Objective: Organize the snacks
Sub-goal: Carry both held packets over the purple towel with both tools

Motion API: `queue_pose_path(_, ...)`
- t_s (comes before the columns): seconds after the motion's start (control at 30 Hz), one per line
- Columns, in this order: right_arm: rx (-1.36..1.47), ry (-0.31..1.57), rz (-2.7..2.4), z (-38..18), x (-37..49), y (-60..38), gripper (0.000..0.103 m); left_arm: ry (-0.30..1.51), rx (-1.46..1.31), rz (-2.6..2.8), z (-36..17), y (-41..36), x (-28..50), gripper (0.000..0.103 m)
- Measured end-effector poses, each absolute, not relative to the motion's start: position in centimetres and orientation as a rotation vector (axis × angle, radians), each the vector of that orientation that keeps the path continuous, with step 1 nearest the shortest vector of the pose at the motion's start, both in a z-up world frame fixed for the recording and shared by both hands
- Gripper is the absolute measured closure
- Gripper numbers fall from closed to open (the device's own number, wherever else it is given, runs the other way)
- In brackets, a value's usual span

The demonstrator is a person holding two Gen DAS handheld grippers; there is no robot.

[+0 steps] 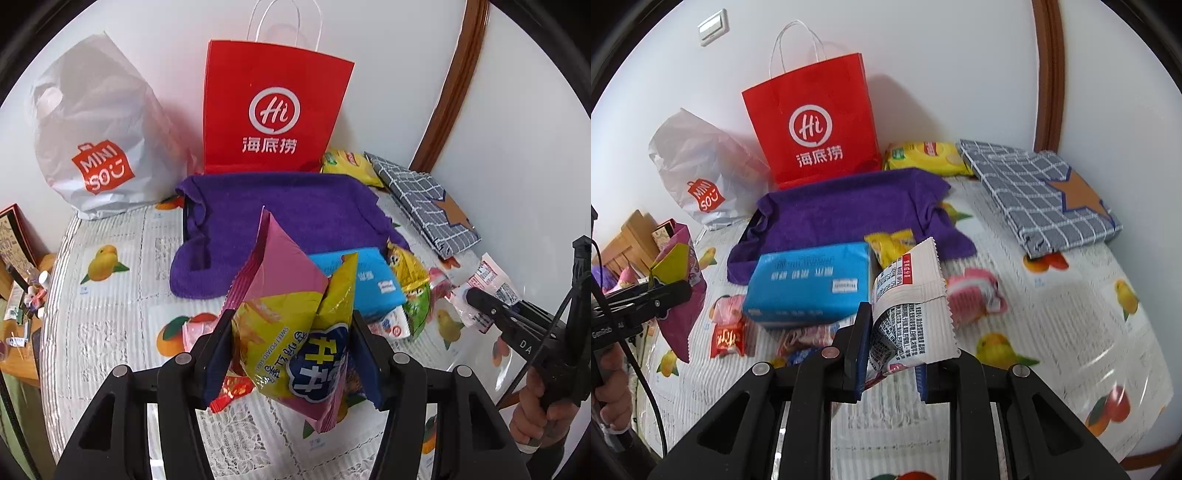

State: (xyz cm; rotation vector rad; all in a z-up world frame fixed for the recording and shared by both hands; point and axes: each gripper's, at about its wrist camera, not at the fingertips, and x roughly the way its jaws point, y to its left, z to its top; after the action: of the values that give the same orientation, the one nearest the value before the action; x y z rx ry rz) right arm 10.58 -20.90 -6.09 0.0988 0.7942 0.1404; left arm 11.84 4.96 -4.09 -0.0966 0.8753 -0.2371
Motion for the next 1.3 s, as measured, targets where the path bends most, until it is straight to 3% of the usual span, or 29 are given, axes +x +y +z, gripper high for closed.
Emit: queue_pose_path(1.3, 0.069, 0.724, 0.199, -1.7, 16.2, -18.1, 0.082, 0.834, -0.072, -0.201, 0.3, 4.9, 15.1, 0.046)
